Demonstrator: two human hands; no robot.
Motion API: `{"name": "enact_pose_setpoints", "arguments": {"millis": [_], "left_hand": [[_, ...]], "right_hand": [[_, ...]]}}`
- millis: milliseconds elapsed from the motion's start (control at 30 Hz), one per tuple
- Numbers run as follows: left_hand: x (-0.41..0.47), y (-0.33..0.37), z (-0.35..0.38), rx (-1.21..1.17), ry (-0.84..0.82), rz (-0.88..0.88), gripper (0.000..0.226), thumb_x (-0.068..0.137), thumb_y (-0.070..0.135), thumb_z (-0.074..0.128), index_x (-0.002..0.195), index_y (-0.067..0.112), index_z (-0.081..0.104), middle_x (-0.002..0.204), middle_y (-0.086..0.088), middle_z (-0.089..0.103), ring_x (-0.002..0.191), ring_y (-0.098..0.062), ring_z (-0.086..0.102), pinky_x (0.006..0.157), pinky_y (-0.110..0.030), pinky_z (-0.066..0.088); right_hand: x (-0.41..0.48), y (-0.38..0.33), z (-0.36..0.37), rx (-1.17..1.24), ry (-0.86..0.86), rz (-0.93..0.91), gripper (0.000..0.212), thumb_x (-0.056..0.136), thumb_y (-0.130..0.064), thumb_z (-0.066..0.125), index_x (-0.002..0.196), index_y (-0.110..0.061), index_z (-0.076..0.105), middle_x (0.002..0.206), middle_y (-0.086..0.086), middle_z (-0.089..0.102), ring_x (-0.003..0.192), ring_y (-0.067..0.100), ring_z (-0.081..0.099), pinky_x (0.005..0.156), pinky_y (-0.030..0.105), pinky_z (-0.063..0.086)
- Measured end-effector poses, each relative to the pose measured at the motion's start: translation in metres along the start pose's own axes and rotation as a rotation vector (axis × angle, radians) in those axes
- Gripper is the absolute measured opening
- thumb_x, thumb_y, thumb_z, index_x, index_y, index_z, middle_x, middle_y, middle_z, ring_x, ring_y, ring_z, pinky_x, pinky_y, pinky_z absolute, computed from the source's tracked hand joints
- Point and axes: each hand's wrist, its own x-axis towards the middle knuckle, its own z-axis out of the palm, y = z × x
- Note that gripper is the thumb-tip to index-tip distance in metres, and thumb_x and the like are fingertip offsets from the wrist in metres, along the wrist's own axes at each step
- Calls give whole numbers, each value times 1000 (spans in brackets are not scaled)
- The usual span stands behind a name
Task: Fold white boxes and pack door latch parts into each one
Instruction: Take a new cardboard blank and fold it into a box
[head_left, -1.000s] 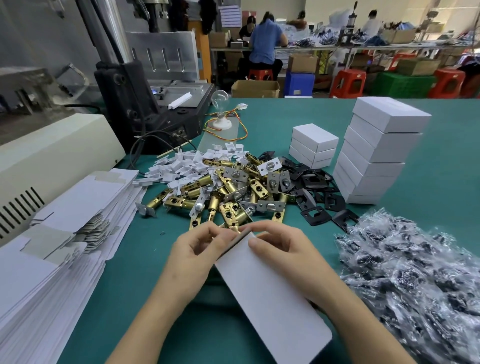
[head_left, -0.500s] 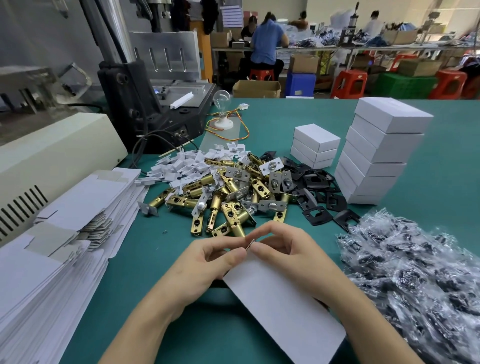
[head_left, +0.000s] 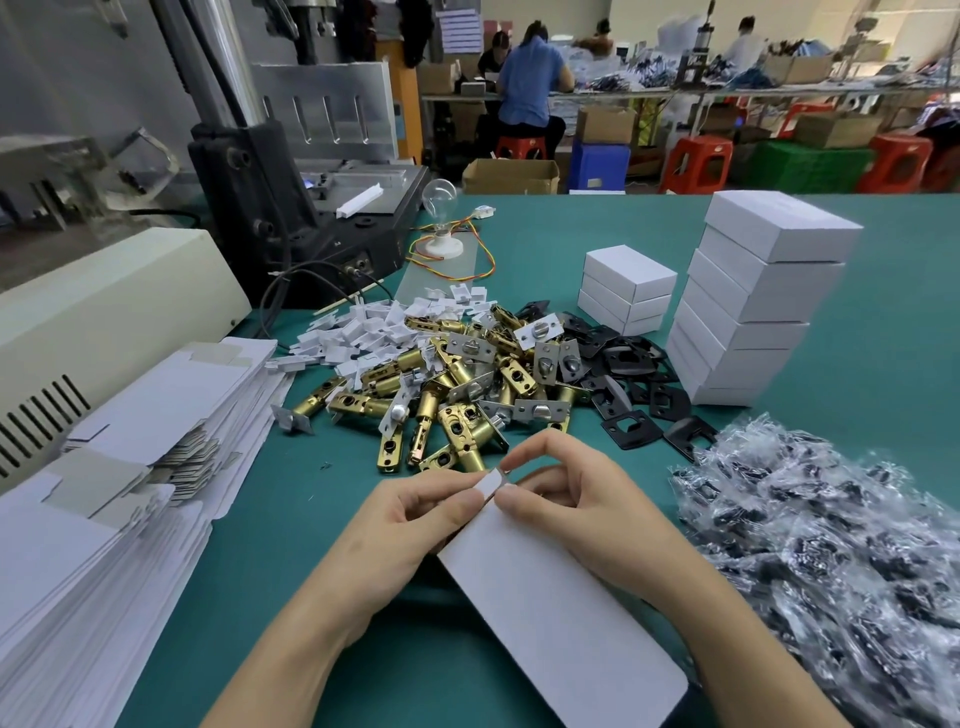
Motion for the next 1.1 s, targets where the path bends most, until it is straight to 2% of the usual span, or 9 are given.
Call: {"name": "enact_pose_setpoints", "arguments": {"millis": [133, 233, 300, 367, 467, 567, 767, 1000, 1100], "left_hand": [[0, -1, 2, 1, 35, -10, 27, 96, 38, 65, 112, 25, 83, 106, -1, 74, 95, -10, 70, 79, -16, 51], [0, -4, 1, 22, 54, -16, 30, 93, 43, 65, 112, 29, 83, 110, -6, 74, 100, -17, 71, 85, -24, 53], [1, -7, 0, 53, 53, -16, 31, 92, 46, 64, 112, 31, 83, 110, -3, 74, 105, -21, 70, 93, -33, 53], [1, -8, 0, 55, 39, -27, 33, 92, 49, 63, 113, 33, 82, 111, 4, 76, 106, -15, 72, 94, -32, 55], [2, -9, -1, 44, 33, -31, 31, 95, 51, 66, 115, 33, 81, 109, 4, 79, 100, -12, 74, 84, -25, 57], [1, -9, 1, 66, 57, -11, 26, 99, 48, 66, 112, 32, 82, 89, 10, 78, 81, -6, 71, 69, -15, 52], [2, -13, 2, 143, 128, 44, 31, 90, 60, 65, 106, 39, 82, 100, 8, 81, 93, -10, 75, 79, -26, 55], [3, -14, 3, 188, 147, 48, 24, 95, 53, 67, 102, 38, 83, 99, 10, 80, 94, -10, 74, 86, -39, 59], [2, -14, 5, 248, 184, 118, 20, 98, 51, 67, 99, 40, 83, 104, 15, 77, 97, -8, 70, 83, -23, 55]], "right_hand": [[1, 3, 0, -11, 5, 4, 29, 79, -59, 69, 102, -42, 62, 92, -3, 78, 87, 27, 73, 76, 49, 58], [1, 4, 1, -29, 13, 10, 29, 80, -60, 67, 101, -42, 62, 91, -4, 78, 83, 16, 74, 71, 37, 58], [1, 4, 2, -48, 16, 15, 21, 86, -54, 68, 102, -42, 63, 90, -4, 78, 81, 14, 74, 69, 36, 57], [0, 4, 2, -59, 15, 10, 21, 88, -52, 66, 105, -41, 63, 87, -4, 78, 77, 12, 72, 67, 35, 56], [0, 4, 4, -83, 4, -16, 19, 92, -49, 65, 109, -38, 63, 87, -4, 77, 79, 20, 70, 67, 40, 54], [0, 4, 6, -109, -6, -40, 19, 93, -49, 65, 108, -39, 62, 89, -6, 77, 86, 31, 67, 73, 46, 55], [-1, 6, 9, -125, 2, -50, 12, 96, -45, 66, 104, -38, 62, 88, -4, 76, 83, 35, 64, 67, 38, 49], [1, 7, 7, -153, 12, -54, 6, 99, -40, 63, 105, -37, 63, 86, -9, 76, 72, 4, 64, 64, 22, 46], [0, 7, 8, -160, 37, -68, 6, 99, -39, 63, 105, -39, 64, 83, -6, 76, 70, 4, 60, 63, 23, 44]]}}
